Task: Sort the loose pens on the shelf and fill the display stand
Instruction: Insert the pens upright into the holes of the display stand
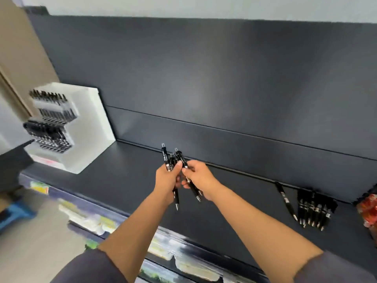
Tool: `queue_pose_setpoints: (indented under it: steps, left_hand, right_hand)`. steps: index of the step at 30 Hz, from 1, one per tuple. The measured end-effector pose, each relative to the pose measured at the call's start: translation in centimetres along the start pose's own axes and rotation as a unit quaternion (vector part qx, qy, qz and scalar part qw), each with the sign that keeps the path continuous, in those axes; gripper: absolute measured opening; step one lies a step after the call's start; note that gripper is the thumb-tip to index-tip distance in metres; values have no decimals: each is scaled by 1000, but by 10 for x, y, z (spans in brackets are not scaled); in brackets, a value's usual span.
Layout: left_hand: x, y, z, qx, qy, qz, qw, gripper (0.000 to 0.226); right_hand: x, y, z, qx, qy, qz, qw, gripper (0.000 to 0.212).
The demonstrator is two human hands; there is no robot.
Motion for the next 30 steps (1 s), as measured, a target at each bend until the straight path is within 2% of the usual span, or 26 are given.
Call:
queue_pose_setpoints:
  steps: [5,9,11,15,18,21,23,25,27,30]
  left_hand:
    - [-36,-126,-13,-61,-8,47,997,22]
    - [-60,-222,-31,-65,-9,71,995,18]
    - [-72,-271,-41,-76,0,51,996,13]
    - [-86,-349,-61,-121,14,8,992,12]
    - [-96,-380,-78,-122,29,8,992,9]
    - [-103,-386,-96,-71,30,-24,997,7]
    - [-106,-381,-110,-20,29,-37,999,6]
    - [-112,-379,-122,-2,34,-55,998,8]
    - [-117,-379,-133,-3,39,-79,996,10]
    - [-125,-387,-148,-35,61,-103,992,12]
  right_hand:
    - [32,121,-29,46,-17,29,998,13]
    - [56,217,-54,37,-48,163,985,38]
    - [67,264,-67,53,-49,193,979,43]
    - [78,335,-88,152,-19,170,973,19]
    - [94,354,-111,118,-30,139,983,23]
    - [112,358,-138,76,-29,55,995,28]
    - [122,365,-157,92,-33,39,994,26]
    - [130,366,-173,104,-38,16,994,18]
    - [135,364,-190,118,-37,0,992,8]
    - [145,365,-211,143,-50,7,988,8]
Point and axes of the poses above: each hand's wrist, its own z-axis away from the middle knuckle, its own y-axis out of the palm, x = y × z, the point moved 8 cm from there along -z, towards the middle knuckle, and after that the axes turned 3 degrees about y, right-handed, at the moved point
